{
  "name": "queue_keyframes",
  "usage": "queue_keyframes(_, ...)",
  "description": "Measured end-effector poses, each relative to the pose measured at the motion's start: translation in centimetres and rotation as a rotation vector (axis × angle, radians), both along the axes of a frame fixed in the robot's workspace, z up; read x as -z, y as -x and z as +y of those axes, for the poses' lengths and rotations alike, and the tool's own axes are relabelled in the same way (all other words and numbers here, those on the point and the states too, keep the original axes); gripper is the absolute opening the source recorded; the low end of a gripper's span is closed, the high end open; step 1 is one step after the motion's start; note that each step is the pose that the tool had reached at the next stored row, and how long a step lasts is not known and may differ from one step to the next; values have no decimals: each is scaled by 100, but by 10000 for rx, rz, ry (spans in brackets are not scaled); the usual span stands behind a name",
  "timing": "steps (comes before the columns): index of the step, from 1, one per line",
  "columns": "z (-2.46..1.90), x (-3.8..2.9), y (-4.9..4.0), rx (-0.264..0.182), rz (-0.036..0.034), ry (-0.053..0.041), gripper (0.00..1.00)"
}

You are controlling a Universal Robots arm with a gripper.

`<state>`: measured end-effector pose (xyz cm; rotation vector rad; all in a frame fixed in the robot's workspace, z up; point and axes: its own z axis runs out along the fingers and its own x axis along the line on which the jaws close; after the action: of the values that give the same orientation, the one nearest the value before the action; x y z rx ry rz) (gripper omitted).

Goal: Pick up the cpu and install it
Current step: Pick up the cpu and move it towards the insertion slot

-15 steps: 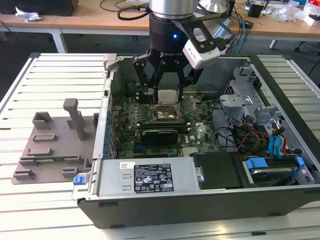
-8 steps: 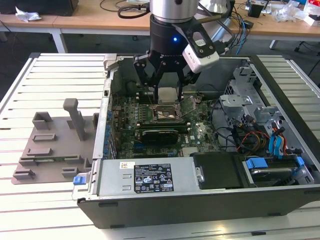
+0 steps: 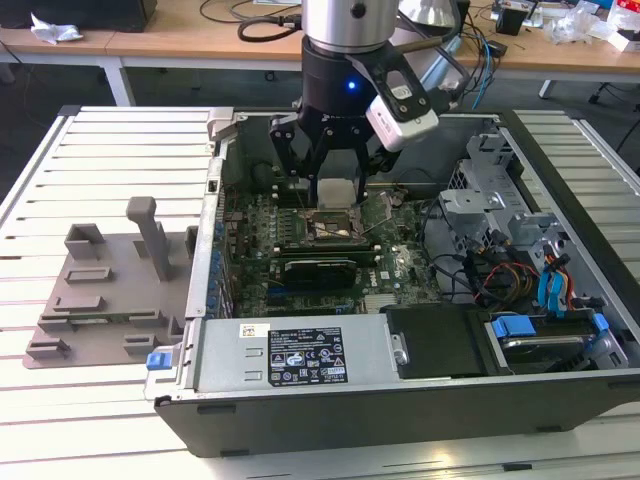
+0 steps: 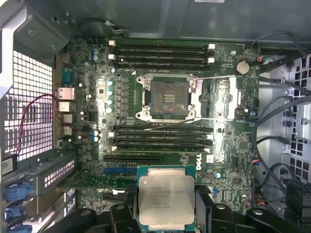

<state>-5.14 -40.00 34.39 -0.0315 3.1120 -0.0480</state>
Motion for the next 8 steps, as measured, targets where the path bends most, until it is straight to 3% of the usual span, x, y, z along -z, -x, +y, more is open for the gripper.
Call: queue_keyframes(8,0,76,0,0,0,0,55)
